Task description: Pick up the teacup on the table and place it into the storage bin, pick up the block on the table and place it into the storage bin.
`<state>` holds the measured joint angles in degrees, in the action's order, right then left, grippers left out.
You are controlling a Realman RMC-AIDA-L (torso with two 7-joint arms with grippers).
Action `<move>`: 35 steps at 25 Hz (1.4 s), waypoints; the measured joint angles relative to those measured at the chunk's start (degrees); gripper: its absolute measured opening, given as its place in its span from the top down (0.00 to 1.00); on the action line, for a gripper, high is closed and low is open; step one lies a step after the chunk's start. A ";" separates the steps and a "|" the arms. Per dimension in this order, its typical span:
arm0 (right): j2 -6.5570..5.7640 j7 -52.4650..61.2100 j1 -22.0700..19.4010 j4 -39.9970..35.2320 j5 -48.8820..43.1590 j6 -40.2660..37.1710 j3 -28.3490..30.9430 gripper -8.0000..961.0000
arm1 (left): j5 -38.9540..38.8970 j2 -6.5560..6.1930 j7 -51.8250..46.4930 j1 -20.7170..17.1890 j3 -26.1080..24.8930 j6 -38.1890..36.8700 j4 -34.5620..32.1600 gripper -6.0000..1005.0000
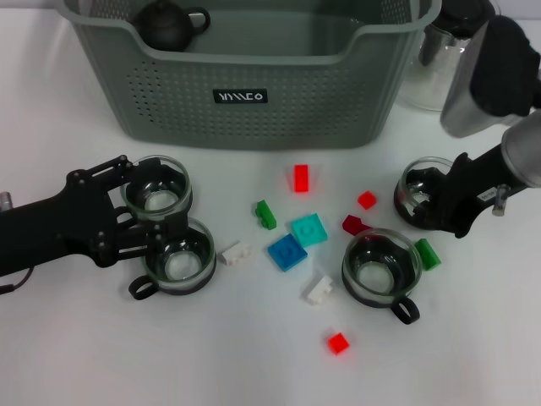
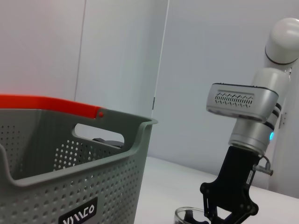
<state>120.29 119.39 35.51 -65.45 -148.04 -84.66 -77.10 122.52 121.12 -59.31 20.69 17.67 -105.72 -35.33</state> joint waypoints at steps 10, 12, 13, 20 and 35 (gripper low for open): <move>-2.30 -7.91 0.01 -5.91 19.41 -19.42 25.06 0.93 | -0.05 0.08 0.11 -0.23 -0.10 0.45 0.00 0.14; -2.87 -9.47 -0.26 -6.52 28.43 -22.75 30.49 0.93 | -0.19 0.13 0.12 -0.22 -0.09 0.63 0.00 0.14; -2.96 -9.93 -0.52 -6.75 32.89 -23.38 32.61 0.93 | -0.25 0.15 0.13 -0.22 -0.10 0.79 0.00 0.14; -0.10 -7.10 3.85 -7.35 43.29 -8.97 29.99 0.93 | -0.53 0.51 0.15 0.48 -0.08 2.28 0.99 0.14; -0.64 31.75 40.01 28.36 -5.23 34.83 11.83 0.93 | -0.53 1.05 -0.43 -0.13 -0.09 2.81 1.59 0.14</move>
<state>119.65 151.13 75.52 -37.09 -153.27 -49.83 -65.26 121.99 122.17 -59.73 20.56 17.58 -102.91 -33.74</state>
